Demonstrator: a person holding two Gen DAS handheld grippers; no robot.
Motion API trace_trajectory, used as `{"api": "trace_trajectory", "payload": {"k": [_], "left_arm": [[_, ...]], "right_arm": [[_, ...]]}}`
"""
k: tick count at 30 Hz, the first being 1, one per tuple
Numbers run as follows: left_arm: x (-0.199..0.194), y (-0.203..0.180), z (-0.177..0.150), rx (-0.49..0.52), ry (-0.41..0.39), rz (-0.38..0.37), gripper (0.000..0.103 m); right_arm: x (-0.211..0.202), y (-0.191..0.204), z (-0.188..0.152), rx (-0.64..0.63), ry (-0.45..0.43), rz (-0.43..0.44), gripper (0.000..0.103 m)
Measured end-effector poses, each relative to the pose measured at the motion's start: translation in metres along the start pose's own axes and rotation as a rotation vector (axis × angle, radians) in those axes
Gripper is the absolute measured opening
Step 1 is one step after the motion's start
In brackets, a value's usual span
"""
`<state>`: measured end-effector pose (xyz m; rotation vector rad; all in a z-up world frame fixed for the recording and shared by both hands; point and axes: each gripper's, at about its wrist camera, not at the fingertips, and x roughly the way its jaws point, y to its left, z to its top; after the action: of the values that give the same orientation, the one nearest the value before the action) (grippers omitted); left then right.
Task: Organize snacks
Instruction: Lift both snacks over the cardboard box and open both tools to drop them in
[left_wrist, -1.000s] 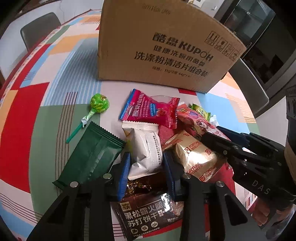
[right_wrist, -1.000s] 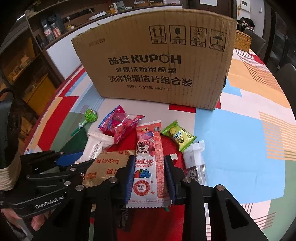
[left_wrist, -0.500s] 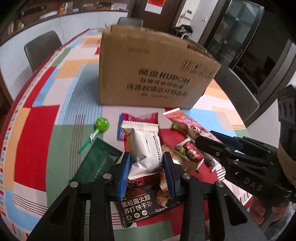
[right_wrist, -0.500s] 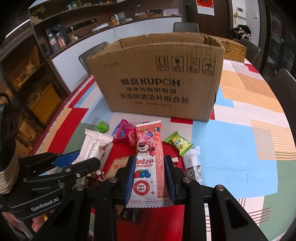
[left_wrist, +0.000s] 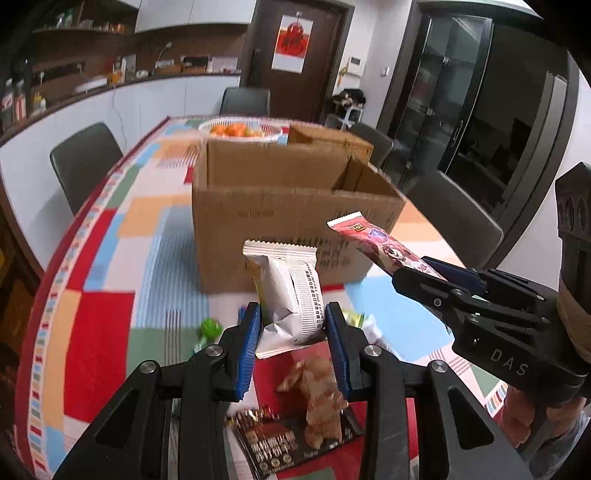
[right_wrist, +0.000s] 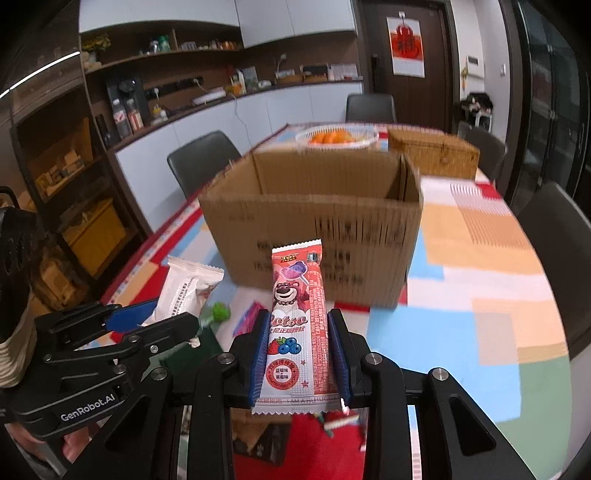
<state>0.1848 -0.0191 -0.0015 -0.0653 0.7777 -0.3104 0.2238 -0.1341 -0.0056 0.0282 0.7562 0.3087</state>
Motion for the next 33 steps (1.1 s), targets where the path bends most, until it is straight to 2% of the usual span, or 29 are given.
{"api": "trace_trajectory", "payload": {"k": [8,19,26,33], "left_arm": [[-0.008,-0.006,0.041,0.049,-0.105,0.008,0.035],[0.006,-0.005,0.094,0.090,-0.182,0.030,0.035],[0.035,0.006,0.120,0.097,-0.166,0.062,0.035],[0.074,0.017,0.132,0.079,-0.092,0.061,0.035]], "right_arm": [[-0.009,-0.005,0.037,-0.002,-0.108,0.001,0.032],[-0.001,-0.020,0.086,0.002,-0.187,-0.006,0.032],[0.028,-0.032,0.112,0.006,-0.159,-0.012,0.032],[0.062,-0.046,0.127,0.019,-0.105,-0.025,0.032]]}}
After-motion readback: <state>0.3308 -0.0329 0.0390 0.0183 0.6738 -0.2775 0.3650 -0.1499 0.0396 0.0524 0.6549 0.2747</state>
